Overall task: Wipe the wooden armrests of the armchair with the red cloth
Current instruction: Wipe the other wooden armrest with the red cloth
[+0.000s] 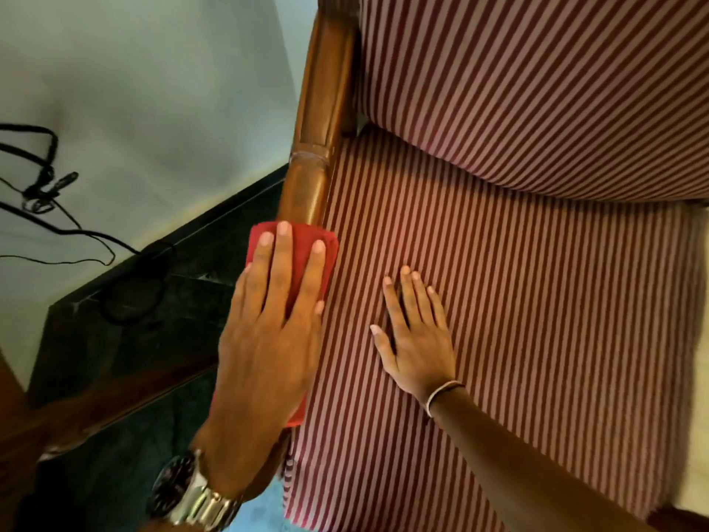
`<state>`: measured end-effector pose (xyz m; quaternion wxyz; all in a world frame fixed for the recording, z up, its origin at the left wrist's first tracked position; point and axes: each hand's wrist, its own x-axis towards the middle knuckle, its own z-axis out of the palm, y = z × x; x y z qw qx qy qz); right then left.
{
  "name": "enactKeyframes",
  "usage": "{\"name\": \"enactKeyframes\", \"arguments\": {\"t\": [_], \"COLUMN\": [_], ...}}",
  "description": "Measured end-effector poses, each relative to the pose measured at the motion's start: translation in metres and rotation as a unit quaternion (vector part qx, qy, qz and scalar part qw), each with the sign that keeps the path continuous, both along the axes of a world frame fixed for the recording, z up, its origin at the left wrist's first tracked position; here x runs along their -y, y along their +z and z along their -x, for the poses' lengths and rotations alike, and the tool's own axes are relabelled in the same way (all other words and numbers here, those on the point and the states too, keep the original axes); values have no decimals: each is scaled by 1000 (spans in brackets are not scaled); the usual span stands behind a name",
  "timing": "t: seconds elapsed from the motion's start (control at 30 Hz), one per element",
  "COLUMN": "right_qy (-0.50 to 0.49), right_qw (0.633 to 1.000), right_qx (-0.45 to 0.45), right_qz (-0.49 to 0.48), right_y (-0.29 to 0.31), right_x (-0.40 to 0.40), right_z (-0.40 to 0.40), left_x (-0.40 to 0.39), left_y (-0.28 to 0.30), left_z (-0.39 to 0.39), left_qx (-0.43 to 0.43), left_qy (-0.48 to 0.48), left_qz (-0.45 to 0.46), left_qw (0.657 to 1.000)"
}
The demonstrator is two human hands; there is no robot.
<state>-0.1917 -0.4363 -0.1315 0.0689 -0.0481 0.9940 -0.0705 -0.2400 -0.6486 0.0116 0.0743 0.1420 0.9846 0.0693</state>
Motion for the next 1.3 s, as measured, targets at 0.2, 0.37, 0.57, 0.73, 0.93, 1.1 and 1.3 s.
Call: {"name": "enactKeyframes", "arguments": {"t": [0.2,0.37,0.57,0.73,0.93,1.1,1.3], "right_qy": [-2,-13,-23,-27,-21,-22,-23], "right_qw": [1000,999,999,999,999,999,999], "right_qx": [2,-7,-16,-9,-8,-7,-2], "right_qz": [-8,-31,-36,-31,-24,-28,-32], "right_y": [-2,-6,-8,-6,-5,-6,-7], "right_x": [0,-2,1,2,-1,0,0], "right_z": [2,2,-1,-1,1,-2,-1], "left_x": [-32,-28,1,-26,-28,7,-19], "left_y": [7,2,3,4,3,3,4], "left_z": [86,80,-3,74,82,-17,57], "left_qx": [-16,-22,14,-11,-23,24,-19], "left_qy": [14,18,-9,4,12,-37,-16], "left_qz": [-23,-48,-7,-42,-53,2,-31], "left_qw": [1000,998,1000,999,998,999,999]}}
